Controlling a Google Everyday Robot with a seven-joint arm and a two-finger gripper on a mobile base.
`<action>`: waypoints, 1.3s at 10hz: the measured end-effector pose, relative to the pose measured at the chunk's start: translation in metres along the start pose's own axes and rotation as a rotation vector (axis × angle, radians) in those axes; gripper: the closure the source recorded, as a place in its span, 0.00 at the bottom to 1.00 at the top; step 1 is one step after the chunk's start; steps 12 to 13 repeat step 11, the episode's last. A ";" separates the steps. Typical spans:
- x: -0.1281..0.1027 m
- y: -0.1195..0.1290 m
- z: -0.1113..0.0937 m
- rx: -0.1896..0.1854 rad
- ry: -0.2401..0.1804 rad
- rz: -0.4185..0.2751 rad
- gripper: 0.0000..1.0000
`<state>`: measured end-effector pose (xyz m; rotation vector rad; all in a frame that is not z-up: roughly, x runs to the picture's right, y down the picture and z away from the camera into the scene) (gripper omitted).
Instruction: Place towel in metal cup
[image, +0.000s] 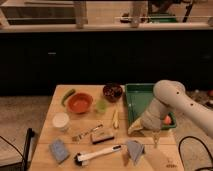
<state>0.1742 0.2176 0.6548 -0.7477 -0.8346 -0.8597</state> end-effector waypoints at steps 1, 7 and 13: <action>0.001 0.000 -0.001 0.000 0.001 0.002 0.20; 0.017 -0.003 -0.009 0.024 0.006 0.054 0.20; 0.032 -0.005 -0.014 0.032 0.029 0.090 0.20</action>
